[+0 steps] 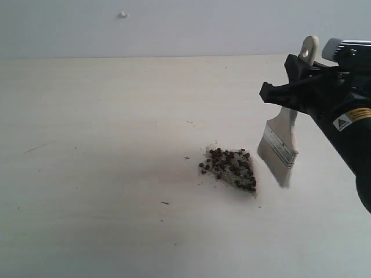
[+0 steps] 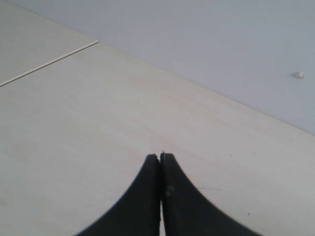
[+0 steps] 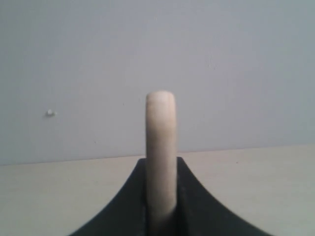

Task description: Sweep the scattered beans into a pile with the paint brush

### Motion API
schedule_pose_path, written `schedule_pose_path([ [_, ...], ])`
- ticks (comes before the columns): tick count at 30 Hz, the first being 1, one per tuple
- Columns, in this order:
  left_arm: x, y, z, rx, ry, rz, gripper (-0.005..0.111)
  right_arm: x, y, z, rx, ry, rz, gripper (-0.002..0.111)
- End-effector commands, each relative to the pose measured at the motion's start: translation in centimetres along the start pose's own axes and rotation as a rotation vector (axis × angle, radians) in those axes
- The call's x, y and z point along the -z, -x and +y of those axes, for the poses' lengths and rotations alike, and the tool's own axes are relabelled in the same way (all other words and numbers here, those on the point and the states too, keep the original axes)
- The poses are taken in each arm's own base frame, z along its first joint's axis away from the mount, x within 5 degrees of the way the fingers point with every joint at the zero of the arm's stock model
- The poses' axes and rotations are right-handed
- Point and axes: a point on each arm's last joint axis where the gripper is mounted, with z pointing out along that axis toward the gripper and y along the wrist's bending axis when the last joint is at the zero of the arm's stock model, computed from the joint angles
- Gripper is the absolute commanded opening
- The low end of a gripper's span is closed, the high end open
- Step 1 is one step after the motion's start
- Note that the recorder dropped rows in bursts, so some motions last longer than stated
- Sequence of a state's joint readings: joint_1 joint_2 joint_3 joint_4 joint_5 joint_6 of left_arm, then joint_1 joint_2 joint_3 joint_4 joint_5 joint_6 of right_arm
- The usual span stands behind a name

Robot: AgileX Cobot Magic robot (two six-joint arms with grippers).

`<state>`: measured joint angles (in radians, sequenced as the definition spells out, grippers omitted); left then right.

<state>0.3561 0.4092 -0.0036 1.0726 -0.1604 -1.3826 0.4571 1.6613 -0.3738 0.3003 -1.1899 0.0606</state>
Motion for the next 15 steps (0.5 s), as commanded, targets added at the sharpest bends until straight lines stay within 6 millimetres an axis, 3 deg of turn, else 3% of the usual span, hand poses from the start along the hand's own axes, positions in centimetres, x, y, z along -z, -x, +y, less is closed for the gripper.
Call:
schedule_pose_path([
  [1,0.0,-0.1,0.1,0.005,0.007,-0.001,0.000,1.4,0.8,0.1,0.000,0.043,-0.021,0.000],
  [6,0.0,-0.1,0.1,0.005,0.007,-0.001,0.000,2.3,1.5,0.3,0.004,0.212,0.000,0.000],
  [11,0.0,-0.1,0.1,0.005,0.007,-0.001,0.000,2.7,1.7,-1.0,0.027,0.435,0.076,0.000],
  [15,0.0,-0.1,0.1,0.005,0.007,-0.001,0.000,1.7,2.7,-1.8,-0.017,0.666,0.250,0.000],
])
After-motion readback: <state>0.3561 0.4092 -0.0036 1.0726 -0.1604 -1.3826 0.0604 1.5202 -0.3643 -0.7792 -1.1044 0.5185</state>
